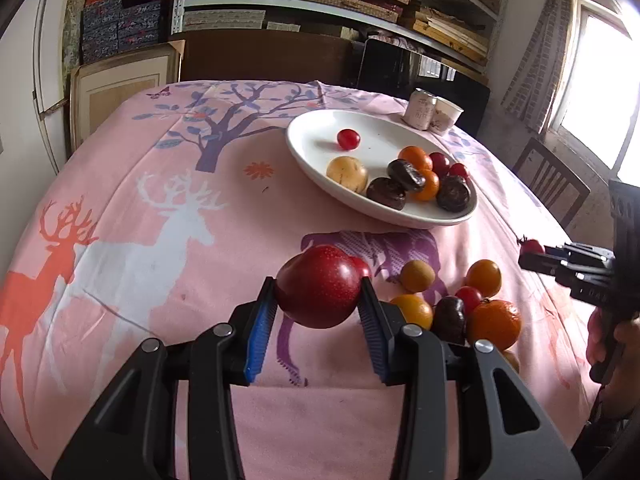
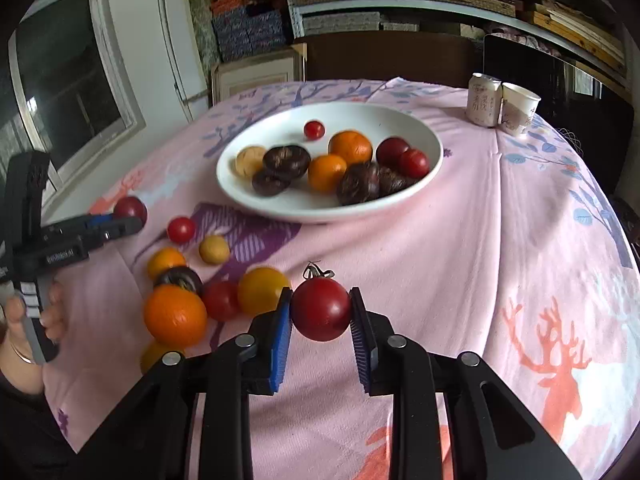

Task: Organize fruits
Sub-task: 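Grasp the red plum with the left tool while the right tool grasps a red tomato, then carry a tangerine to the plate with the left tool while the right carries a yellow-orange fruit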

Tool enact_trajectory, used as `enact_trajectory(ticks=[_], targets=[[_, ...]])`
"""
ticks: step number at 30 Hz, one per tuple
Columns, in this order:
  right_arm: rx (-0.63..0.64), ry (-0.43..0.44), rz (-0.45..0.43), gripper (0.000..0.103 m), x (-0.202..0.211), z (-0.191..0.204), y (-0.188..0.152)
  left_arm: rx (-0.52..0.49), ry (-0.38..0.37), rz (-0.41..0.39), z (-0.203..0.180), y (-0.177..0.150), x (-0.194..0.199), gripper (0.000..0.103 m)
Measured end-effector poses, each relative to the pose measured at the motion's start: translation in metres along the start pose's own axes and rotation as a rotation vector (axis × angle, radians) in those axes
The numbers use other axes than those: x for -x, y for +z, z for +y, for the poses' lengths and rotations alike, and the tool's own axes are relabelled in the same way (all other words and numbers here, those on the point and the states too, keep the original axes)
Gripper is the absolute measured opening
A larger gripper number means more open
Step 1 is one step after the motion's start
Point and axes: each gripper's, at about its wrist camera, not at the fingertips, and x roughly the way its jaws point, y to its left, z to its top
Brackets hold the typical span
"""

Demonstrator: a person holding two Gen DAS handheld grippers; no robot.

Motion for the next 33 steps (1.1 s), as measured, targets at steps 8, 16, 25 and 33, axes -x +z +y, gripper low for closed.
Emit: enact_trajectory(ticks=[8,16,25,33], targets=[[-0.065,0.059,-0.064,0.028,0.003,-0.015,0.089,-0.058,-0.012,0.011,-0.033,0.07,-0.03,0.04],[-0.169,0.071,-0.026,0.03,-0.074,-0.026,0.154,-0.04,0.055,0.09,-0.041,0.129,-0.107,0.04],[-0.16,0.056,-0.086,0.043,-0.053,-0.014,0.137,-0.163,0.078,-0.04,-0.063,0.109,-0.057,0.084],[-0.093,0.09,-0.082,0.056,0.006,0.001,0.039,-0.27,0.085,0.005,-0.061,0.025,-0.003,0.085]])
